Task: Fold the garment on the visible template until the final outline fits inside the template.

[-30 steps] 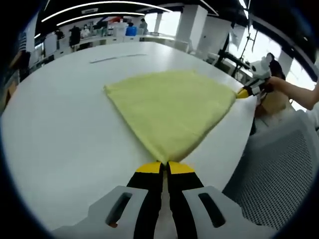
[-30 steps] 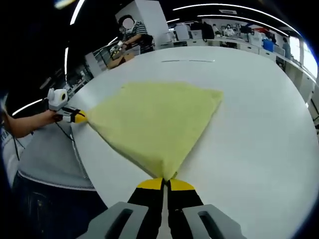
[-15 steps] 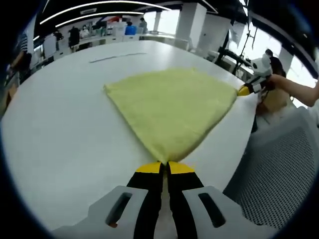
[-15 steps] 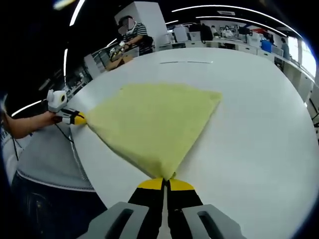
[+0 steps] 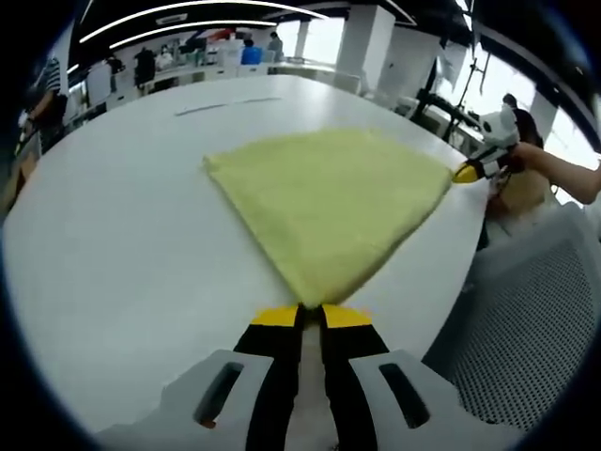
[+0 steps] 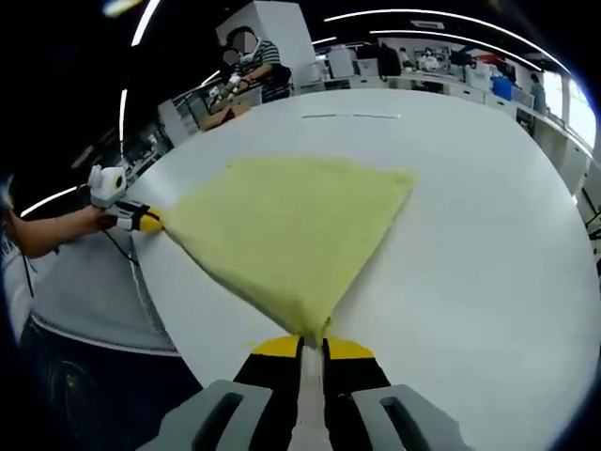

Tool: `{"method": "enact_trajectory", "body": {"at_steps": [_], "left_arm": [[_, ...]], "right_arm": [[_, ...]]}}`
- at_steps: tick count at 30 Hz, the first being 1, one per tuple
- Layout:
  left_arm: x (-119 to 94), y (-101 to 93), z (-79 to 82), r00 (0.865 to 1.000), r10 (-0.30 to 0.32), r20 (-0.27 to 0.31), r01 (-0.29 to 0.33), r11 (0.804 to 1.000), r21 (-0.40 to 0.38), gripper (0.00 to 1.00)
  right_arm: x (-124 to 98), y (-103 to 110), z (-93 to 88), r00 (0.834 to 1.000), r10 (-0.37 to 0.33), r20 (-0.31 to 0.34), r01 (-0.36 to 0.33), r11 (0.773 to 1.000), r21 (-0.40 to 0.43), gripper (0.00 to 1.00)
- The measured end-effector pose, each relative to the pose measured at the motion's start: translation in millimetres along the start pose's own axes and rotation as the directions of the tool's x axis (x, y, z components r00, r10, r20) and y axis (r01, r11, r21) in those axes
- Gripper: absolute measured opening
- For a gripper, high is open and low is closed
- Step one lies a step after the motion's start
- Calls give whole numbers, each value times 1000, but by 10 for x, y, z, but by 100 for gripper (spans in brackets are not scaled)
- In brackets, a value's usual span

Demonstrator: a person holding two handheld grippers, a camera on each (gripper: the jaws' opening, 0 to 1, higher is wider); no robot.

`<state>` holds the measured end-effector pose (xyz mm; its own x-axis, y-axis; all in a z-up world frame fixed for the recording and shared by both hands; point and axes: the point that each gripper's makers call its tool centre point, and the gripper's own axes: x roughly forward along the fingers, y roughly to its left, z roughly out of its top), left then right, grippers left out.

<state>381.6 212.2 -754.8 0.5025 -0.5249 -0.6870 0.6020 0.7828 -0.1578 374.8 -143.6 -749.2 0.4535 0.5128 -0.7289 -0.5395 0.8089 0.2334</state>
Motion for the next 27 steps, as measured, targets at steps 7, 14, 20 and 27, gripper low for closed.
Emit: {"method": "enact_trajectory", "body": {"at_steps": [7,14,20,27], "left_arm": [[-105,31,173,997,31,77,-27,999,-42,44],[-258,42,371,984,74,163,-64,996,-64,72],[-380,43,398,977,101,190,-84,992,-96,88],[-540,59,389,968,140,209,-116,986,-120,99]], "right_arm": [[-79,27,195,995,-20,98,21,1000,-11,56],[-224,118,417,982,-31,185,38,999,-35,84],[-359,184,486,978,-45,202,58,997,-59,91],[-450,239,524,974,-61,217,74,996,-56,97]]}}
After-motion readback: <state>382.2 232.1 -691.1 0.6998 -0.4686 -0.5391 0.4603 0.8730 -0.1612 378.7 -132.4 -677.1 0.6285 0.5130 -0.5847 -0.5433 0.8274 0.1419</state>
